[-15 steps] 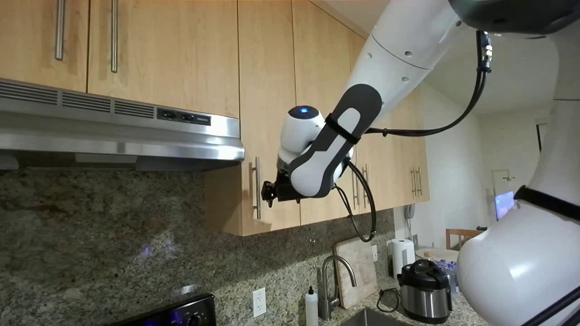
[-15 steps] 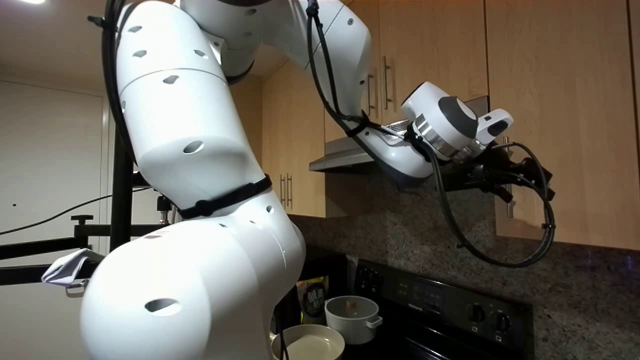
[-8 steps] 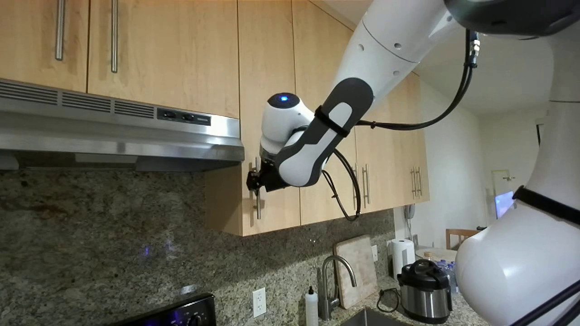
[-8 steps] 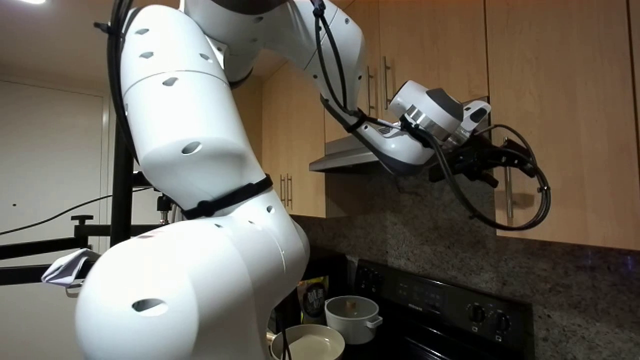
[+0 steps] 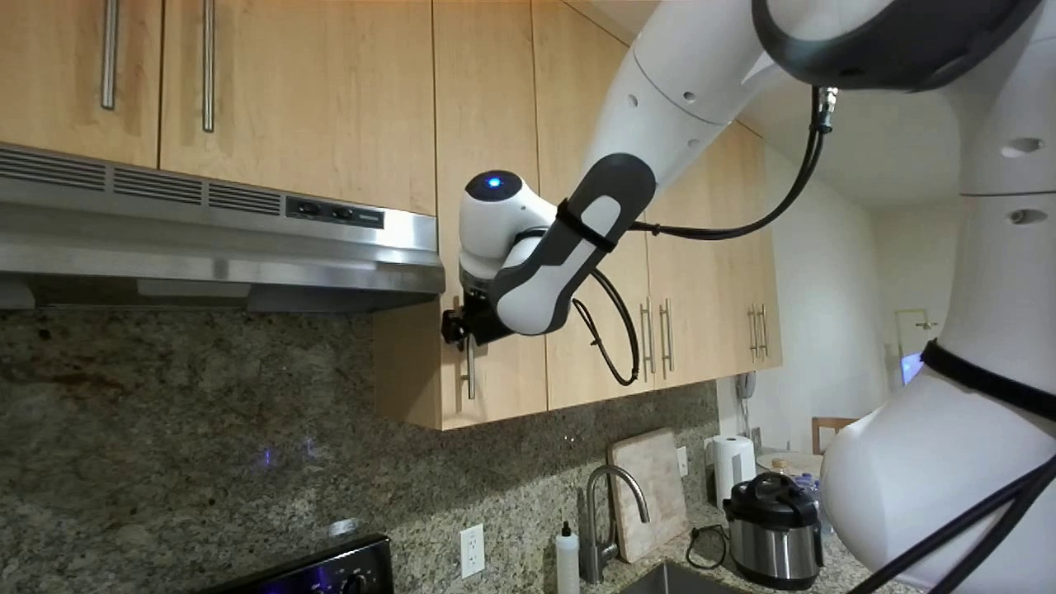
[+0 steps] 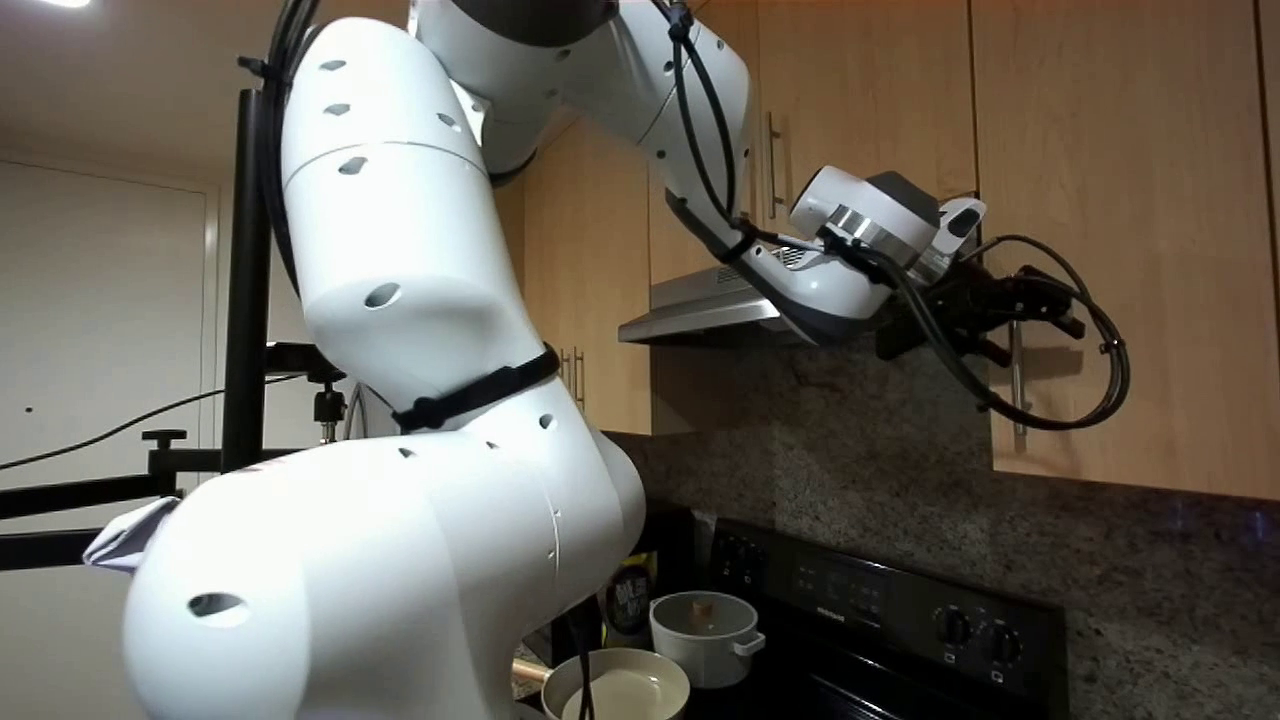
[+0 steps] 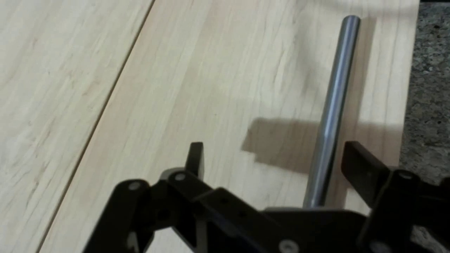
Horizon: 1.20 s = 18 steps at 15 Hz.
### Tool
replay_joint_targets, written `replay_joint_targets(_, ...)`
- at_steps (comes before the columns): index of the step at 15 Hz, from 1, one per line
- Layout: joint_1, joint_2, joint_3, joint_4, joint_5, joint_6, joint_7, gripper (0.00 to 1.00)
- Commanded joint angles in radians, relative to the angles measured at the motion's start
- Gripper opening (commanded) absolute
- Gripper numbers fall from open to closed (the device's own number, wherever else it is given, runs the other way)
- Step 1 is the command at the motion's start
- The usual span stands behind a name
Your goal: Open and close the upper right cupboard
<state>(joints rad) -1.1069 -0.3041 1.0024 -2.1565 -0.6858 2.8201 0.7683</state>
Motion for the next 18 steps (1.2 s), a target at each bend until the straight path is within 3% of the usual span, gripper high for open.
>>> replay_joint_targets(1,-0.122,0.069,0.114,0.052,-0.065,-0.045,0.057,1.0)
replay_joint_targets(5,-0.268,0.096,0.239,0.073,-0.12,-0.04,0.107,1.0)
replay_joint_targets(12,-0.545,-0.015,0.467,0.087,-0.171,-0.027,0.253,1.0)
replay_joint_targets(15,-0.597,-0.037,0.505,0.079,-0.148,-0.018,0.251,1.0)
replay_joint_targets(18,-0.579,-0.044,0.469,0.051,-0.143,0.009,0.278,1.0)
